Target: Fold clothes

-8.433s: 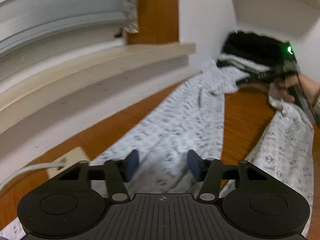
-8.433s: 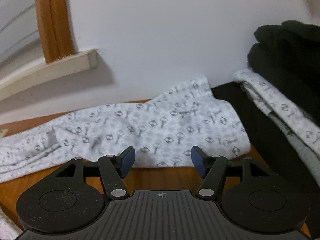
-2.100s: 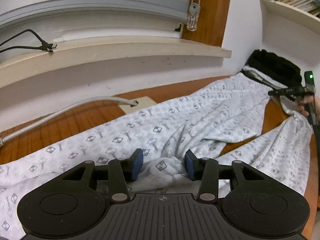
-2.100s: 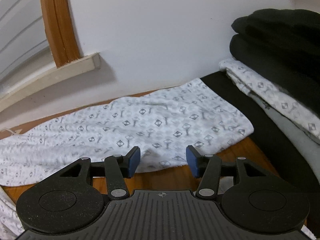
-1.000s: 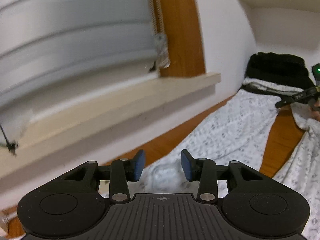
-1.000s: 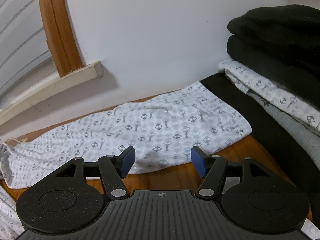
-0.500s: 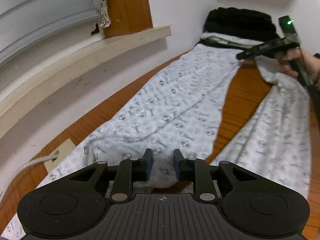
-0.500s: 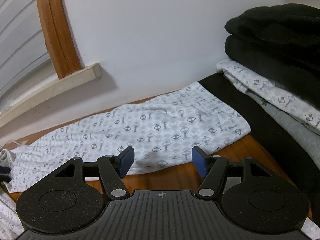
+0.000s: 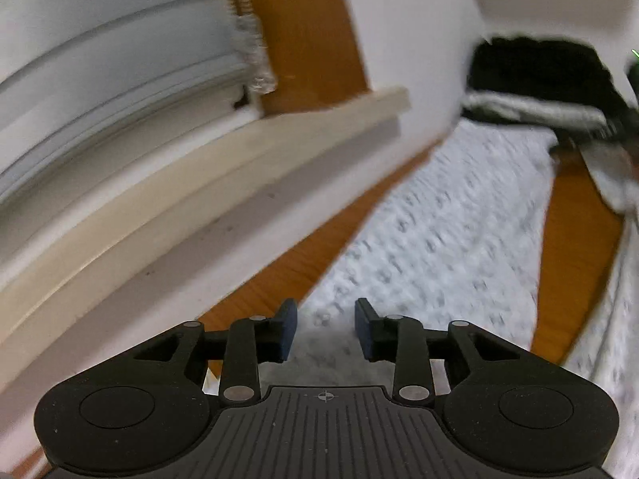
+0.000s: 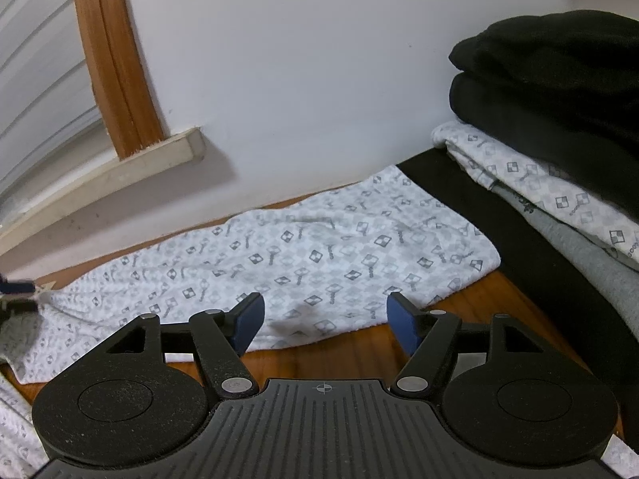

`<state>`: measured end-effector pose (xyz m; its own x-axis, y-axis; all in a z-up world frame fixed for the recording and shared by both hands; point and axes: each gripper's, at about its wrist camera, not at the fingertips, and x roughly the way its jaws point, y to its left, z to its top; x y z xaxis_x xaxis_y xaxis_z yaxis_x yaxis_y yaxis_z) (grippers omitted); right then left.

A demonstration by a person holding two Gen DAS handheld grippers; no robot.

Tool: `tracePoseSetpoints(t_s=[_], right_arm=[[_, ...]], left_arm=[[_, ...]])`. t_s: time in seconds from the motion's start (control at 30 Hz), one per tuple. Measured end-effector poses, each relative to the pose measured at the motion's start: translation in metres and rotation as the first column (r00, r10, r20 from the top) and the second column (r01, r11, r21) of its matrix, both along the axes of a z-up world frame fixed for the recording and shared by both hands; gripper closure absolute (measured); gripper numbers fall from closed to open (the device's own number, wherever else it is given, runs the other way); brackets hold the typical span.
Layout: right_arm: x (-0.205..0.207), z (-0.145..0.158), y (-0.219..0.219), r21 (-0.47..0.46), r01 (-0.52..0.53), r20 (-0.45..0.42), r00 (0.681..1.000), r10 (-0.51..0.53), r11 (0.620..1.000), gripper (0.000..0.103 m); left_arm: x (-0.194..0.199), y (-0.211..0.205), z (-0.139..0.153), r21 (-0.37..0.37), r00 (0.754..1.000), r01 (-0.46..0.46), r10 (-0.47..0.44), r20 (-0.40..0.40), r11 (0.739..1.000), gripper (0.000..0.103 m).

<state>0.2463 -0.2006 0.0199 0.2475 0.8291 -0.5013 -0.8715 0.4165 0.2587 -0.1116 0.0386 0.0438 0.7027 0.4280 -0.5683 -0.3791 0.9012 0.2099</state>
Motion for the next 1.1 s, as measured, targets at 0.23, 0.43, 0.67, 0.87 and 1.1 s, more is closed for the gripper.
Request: tracePoseSetpoints(t_s=[0.23,0.43,0.67,0.87,1.1], right_arm=[[0.001,0.0,-0.002,0.013,0.002,-0.01,1.0,-0.002,1.0,0.035],[0.002,0.0,-0.001,0.009,0.002,-0.009,1.0,-0.002,1.0,0.034],[0.001,0.0,-0.001,0.009,0.009,-0.008,1.0,-0.009,1.0,0.034],[0.002,0.0,-0.002,0.012,0.005,-0.014,1.0,-0.005,1.0,0.034],[0.003,0.0,-0.002,0.012,0.011,-0.02,1.0,-0.011,1.0,0.034]], left_arm=[[-0.016,-0.006,0.0,-0.027,0.998,0.039,-0.038,0.049,0.999,0.068],[-0.003,-0.023,-0.007,-0.03,0.989,0.145,-0.145,-0.031,0.989,0.061],[0.032,0.0,-0.006,0.02,1.0,0.01,-0.01,0.008,1.0,0.066],[0.025,0.001,-0.004,0.009,0.999,0.008,-0.009,0.048,1.0,0.066],[0.014,-0.034,-0.011,0.006,0.987,0.157,-0.157,0.037,0.988,0.043]])
